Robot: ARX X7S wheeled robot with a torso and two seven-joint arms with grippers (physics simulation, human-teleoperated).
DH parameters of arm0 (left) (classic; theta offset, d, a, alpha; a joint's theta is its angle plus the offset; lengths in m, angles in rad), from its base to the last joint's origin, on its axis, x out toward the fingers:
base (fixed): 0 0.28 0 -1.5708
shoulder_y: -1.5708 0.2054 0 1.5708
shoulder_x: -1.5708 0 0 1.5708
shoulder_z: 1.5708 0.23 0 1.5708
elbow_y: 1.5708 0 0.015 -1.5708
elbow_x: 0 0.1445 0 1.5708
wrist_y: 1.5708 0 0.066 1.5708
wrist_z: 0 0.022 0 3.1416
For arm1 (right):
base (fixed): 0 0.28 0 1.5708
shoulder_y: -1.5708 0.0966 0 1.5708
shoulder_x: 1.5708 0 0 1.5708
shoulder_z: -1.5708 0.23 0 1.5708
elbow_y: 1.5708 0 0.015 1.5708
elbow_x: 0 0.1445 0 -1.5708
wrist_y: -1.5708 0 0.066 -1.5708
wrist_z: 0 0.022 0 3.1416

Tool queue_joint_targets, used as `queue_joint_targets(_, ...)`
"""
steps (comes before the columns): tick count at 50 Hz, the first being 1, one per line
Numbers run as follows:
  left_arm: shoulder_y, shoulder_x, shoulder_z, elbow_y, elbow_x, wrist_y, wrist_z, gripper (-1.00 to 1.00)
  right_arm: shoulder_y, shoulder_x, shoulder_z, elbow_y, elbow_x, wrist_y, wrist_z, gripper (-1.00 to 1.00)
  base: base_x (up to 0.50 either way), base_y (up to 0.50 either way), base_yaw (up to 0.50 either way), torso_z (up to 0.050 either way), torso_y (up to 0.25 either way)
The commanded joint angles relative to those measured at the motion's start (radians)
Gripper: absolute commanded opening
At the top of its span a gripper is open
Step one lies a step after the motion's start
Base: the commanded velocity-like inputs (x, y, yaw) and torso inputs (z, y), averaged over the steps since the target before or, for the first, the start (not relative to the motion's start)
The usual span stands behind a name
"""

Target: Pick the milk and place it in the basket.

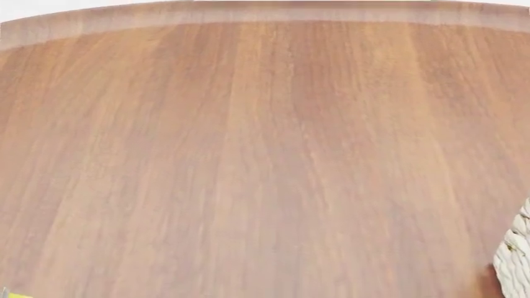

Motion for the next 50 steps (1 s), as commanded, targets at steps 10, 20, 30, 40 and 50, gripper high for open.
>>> queue_joint_targets(10,-0.006,0.025,-0.034,-0.016,0.014,0.013,-0.005,1.00,0.003,0.041,0.055,-0.050,0.028,0.018,0.021,-1.00,0.00,0.00,0.00,0.000,-0.004)
queue_joint_targets(20,0.004,0.015,-0.019,-0.008,0.040,0.027,0.010,1.00,-0.022,0.095,0.063,-0.083,0.058,0.010,0.057,-1.00,0.00,0.00,0.00,0.000,-0.009)
queue_joint_targets(30,-0.007,0.023,-0.032,-0.018,0.002,0.012,-0.010,1.00,-0.052,0.135,0.072,-0.101,0.085,-0.021,0.102,-1.00,0.00,0.00,0.00,0.000,-0.067)
queue_joint_targets(40,-0.006,0.023,-0.031,-0.019,-0.001,0.014,-0.010,1.00,-0.071,0.143,0.076,-0.103,0.105,-0.039,0.131,-1.00,0.00,0.00,0.00,0.000,0.000)
queue_joint_targets(50,-0.005,0.022,-0.028,-0.021,0.001,0.018,-0.012,1.00,-0.082,0.137,0.076,-0.098,0.105,-0.053,0.143,-1.00,0.00,0.00,0.00,0.000,0.000)
